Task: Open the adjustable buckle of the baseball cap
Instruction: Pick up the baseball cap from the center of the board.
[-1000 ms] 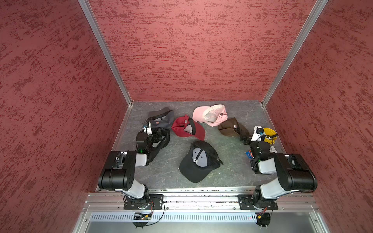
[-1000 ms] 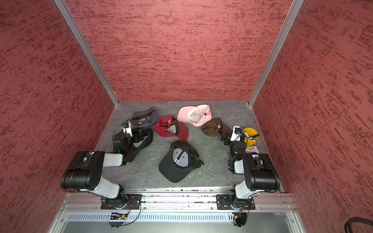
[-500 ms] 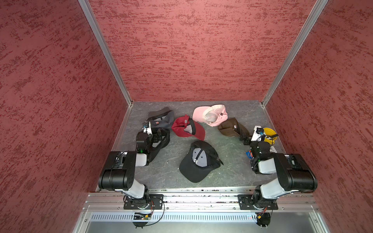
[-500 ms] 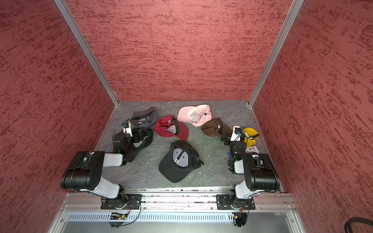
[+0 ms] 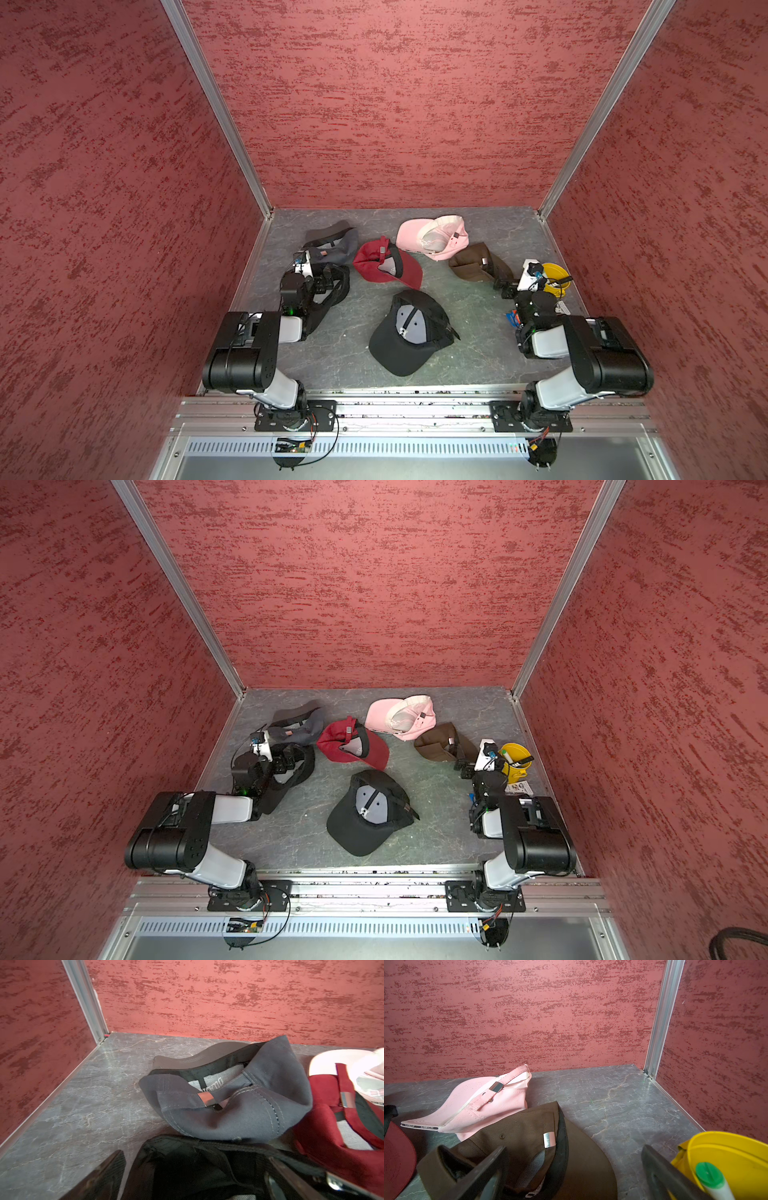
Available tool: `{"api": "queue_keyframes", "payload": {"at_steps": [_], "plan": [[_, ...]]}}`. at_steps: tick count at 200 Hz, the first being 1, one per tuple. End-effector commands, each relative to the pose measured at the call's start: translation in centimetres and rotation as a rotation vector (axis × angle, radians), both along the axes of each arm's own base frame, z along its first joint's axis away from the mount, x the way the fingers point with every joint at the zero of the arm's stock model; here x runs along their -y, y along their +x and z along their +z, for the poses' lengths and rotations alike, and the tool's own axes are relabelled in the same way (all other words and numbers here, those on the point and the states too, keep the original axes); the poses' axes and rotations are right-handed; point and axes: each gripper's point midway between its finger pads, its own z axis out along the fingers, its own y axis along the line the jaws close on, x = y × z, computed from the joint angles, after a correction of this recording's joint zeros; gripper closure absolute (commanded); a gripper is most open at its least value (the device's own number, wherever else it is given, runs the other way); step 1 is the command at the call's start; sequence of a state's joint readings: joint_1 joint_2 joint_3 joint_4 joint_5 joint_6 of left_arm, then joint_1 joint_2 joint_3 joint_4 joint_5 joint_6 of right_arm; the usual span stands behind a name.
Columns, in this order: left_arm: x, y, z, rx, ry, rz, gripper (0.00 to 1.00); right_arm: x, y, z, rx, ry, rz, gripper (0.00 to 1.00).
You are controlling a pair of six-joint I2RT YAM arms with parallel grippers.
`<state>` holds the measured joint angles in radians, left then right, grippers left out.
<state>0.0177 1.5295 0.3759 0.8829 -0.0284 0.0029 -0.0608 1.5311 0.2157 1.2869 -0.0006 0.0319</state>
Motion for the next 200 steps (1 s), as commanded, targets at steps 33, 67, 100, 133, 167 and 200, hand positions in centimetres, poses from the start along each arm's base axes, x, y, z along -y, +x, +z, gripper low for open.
{"api": "queue_keyframes", "payload": {"at_steps": [33,67,100,133,167,200], "plan": [[-0.6,-0.6,4.3,0.017,0.024,0.071,0.0,1.4,2.0,2.9,-0.054,0.035,-0.072,0.01],[-0.5,-1.4,6.7,-0.045,0.034,0.097,0.0,0.7,1.7,4.4,-0.07,0.086,-0.04,0.01],[0.8,-2.8,10.3,-0.002,0.034,0.035,0.0,0.2,2.1,6.0,-0.128,0.091,-0.009,0.01],[2.8,-3.8,13.6,-0.077,-0.025,-0.05,0.0,-1.0,2.8,8.1,-0.153,0.103,0.054,0.01],[8.2,-4.6,16.6,-0.085,0.078,-0.232,0.0,-2.8,3.9,10.4,-0.169,0.114,0.119,0.01],[13.9,-5.9,16.6,-0.171,0.169,-0.422,0.0,-4.6,4.9,10.9,-0.198,0.113,0.163,0.03]]}}
